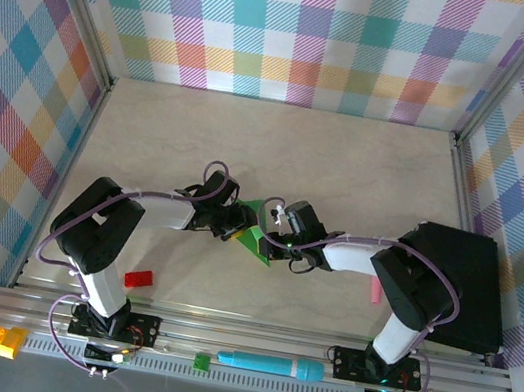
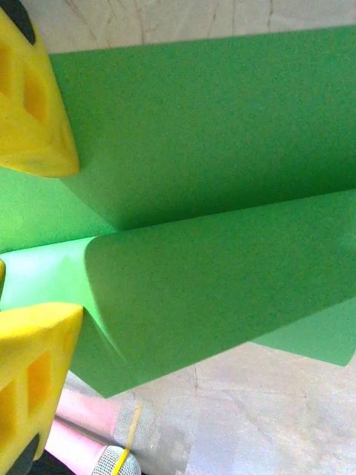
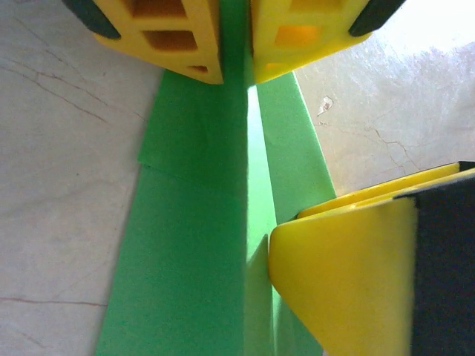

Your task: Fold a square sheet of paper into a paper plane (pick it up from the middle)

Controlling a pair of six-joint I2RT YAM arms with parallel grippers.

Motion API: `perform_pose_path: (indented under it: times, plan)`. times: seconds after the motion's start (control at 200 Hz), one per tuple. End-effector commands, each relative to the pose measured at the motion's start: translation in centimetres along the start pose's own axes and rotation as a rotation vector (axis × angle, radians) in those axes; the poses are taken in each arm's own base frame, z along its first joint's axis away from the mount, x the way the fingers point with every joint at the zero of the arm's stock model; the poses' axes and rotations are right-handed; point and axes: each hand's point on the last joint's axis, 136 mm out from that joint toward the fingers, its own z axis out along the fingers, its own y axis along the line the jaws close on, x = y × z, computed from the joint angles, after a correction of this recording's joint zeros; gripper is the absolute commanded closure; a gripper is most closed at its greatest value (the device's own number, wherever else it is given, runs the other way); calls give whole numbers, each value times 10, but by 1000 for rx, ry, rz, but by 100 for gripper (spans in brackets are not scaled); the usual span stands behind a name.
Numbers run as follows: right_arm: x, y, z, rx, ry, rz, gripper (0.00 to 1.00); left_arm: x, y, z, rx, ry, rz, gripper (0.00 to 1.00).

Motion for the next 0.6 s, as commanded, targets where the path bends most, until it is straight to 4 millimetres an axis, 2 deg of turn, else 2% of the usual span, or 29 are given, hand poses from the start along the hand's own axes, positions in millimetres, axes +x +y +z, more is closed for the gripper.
perform_pose_path:
  times: [0.0,0.11,0.37,0.49,0.595]
  plan:
    - [16,-11,6,23,69,55,86,23,49,3,-198,59,-28,49]
    - [17,-10,6,-7,79,76,87,16,33,-4,-168,38,-3,49]
    - [23,-14,8,-53,95,127,90,-7,-25,-32,-28,-56,82,47]
    - [26,-16,8,-70,101,152,90,-9,-38,-39,31,-75,98,49]
    - [26,-16,9,-80,102,161,90,-6,-42,-34,92,-57,88,58]
